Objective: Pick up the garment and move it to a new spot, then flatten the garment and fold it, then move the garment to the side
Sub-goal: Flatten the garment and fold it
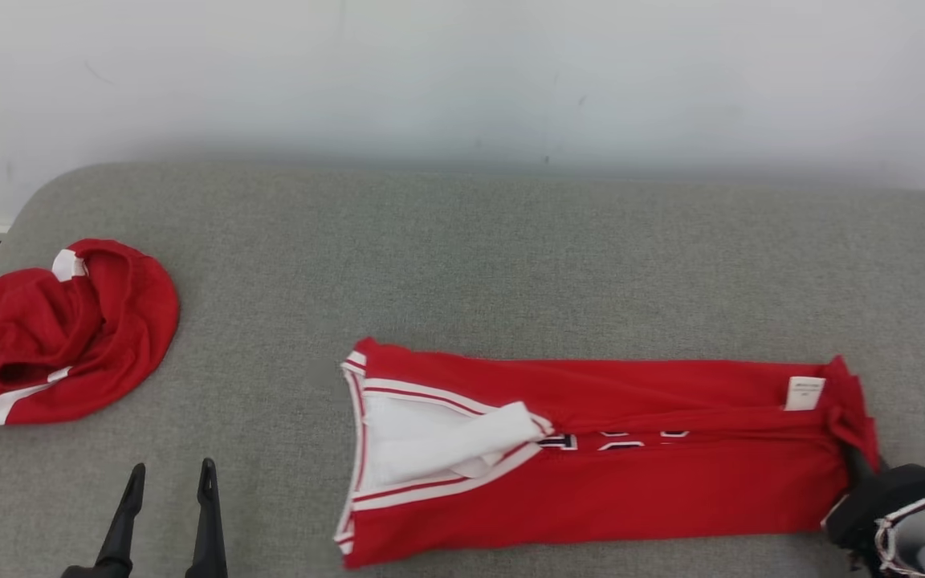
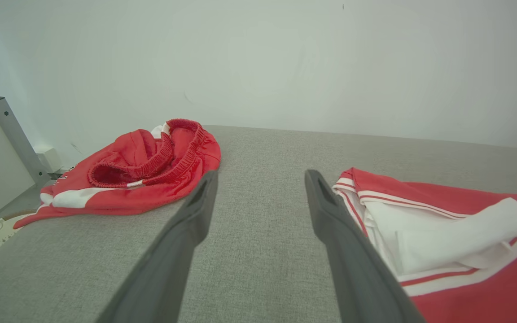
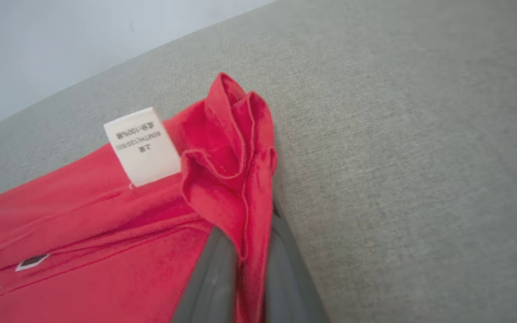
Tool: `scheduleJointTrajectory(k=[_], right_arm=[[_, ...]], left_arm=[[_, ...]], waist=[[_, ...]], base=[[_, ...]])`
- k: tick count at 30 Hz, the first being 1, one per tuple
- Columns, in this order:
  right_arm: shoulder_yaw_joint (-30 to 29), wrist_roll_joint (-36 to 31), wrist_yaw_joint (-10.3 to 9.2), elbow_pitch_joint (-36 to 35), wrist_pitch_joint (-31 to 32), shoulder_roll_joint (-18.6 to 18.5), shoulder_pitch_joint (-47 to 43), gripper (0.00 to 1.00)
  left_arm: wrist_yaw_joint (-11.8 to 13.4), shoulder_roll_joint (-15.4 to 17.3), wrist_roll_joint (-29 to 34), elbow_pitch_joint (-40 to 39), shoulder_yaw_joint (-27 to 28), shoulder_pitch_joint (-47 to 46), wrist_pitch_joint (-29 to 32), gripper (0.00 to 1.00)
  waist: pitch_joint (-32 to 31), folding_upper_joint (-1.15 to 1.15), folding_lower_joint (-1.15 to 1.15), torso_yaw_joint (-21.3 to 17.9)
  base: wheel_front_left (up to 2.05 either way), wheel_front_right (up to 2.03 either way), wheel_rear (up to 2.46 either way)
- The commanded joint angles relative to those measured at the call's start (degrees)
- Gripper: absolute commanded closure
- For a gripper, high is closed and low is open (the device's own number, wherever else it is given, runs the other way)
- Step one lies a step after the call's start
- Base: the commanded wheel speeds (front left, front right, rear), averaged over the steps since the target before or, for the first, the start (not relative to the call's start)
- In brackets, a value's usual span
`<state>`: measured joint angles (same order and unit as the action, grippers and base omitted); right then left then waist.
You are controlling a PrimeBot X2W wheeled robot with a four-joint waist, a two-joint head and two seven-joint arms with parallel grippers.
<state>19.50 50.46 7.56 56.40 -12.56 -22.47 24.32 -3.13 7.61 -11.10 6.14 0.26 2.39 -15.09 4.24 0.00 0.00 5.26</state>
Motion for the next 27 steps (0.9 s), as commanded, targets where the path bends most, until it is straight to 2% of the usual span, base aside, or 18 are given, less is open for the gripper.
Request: scheduleJointTrajectory(k=[1,8,13,17,19,27], right_arm=[[-0.80,0.59,-0.10,0.37,-0.89,-2.09,-0.26,1.00],[-3.36,1.29,-0.10,-1.07,-2.34,-7.47,-1.78,1.00],[-3.80,0.44,-0.10,-4.82,-2.52,-8.47,-3.05,1.00],[-3.14,0.54,-0.10,-10.98,-2.53,-7.43,-4.78,1.00],[-2.14,0.72,-0.10,-16.71,-0.99,-5.84,-5.77,1.00],[0.69,-0.84,-0.09,-29.82,5.33,0.52,-8.11,1.00]], left_arm=[[-0.51,-0.59,0.40,0.23,0.27,1.26,-0.22,0.00],[-1.59,-1.46,1.40,1.27,0.78,1.83,-0.22,0.00],[-1.90,-1.20,2.19,2.16,1.29,2.64,-0.22,0.00],[-1.99,-0.60,3.06,3.55,1.47,2.85,-0.22,0.00],[-2.05,-0.54,3.37,4.29,1.63,3.16,-0.22,0.00],[-2.36,-0.66,3.52,5.30,0.85,2.35,-0.22,0.00]], waist=[[-0.72,0.00,0.00,-0.63],[-2.06,0.00,0.00,-1.62],[-3.26,0.00,0.00,-2.32],[-4.30,0.00,0.00,-2.75],[-4.83,0.00,0.00,-2.79],[-4.97,0.00,0.00,-1.32]], base=[[0.00,0.00,0.00],[0.00,0.00,0.00],[0.00,0.00,0.00],[0.00,0.00,0.00],[0.00,0.00,0.00],[0.00,0.00,0.00]])
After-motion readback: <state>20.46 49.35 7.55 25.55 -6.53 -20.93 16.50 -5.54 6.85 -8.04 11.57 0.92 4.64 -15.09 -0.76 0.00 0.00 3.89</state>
